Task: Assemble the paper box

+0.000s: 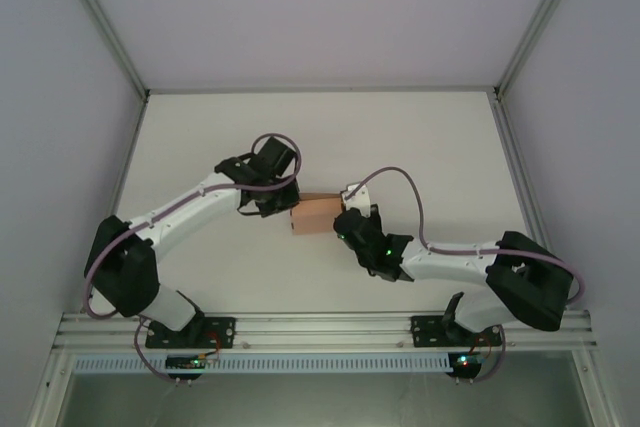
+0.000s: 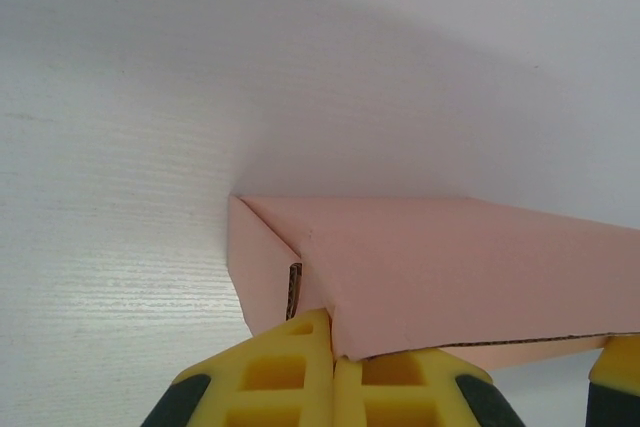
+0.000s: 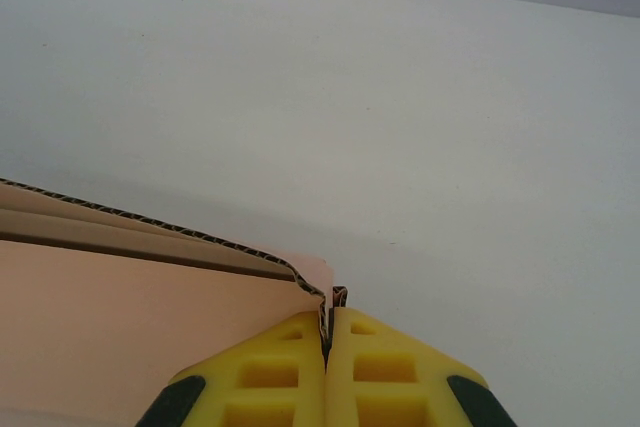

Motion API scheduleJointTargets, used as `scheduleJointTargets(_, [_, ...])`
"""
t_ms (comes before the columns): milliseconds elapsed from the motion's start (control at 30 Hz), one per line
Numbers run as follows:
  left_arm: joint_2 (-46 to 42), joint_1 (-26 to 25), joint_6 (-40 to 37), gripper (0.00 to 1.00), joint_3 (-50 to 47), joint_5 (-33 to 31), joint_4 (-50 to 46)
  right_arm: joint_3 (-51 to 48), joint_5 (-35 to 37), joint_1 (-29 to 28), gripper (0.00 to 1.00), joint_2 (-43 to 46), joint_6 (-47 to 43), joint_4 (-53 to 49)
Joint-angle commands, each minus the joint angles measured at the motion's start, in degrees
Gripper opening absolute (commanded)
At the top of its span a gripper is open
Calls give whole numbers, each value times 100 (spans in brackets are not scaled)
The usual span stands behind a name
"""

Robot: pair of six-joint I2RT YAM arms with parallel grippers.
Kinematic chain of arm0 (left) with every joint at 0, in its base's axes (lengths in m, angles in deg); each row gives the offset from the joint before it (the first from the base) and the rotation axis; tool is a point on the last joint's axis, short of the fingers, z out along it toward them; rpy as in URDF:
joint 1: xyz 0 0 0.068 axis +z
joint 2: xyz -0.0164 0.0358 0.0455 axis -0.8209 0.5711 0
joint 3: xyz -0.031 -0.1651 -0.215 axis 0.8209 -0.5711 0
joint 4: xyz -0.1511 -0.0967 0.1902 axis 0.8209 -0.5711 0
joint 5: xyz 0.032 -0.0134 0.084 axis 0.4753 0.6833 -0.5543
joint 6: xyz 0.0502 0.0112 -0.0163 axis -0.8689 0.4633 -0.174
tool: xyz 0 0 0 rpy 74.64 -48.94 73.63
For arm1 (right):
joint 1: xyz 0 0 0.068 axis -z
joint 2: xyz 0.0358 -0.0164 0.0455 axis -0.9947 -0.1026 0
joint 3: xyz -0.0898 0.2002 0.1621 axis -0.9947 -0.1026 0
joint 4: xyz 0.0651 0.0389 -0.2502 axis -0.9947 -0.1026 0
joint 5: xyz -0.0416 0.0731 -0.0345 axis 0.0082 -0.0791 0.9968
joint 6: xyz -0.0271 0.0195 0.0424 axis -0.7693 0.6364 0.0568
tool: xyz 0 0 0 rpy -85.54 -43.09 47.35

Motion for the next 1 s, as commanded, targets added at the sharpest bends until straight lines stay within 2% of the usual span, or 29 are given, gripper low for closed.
scheduleJointTargets(0, [-170, -26, 110, 0, -283, -560, -356, -253, 83, -6, 0, -133, 81, -642])
scheduleJointTargets(167, [-482, -92, 67, 0, -869, -884, -378, -323, 75, -9, 0, -128, 16, -542])
scheduleJointTargets(367, [-500, -121, -61, 0, -1059, -1381, -607, -333, 65, -4, 0, -118, -33, -538])
scheduleJointTargets(467, [-432, -110, -48, 0, -973, -1297, -577, -317, 86, -7, 0, -114, -13, -575])
scheduleJointTargets(667, [-760, -86, 47, 0, -908, -576, 332, -290, 77, -8, 0, -87, 28, -628])
scheduleJointTargets(800, [-935, -79, -163, 0, -969, -990, 77, -301, 13, -12, 0, -95, -16, -608])
scheduleJointTargets(967, [-934, -82, -408, 0, -1407, -950, 106, -285, -25, 23, 0, -105, -117, -636])
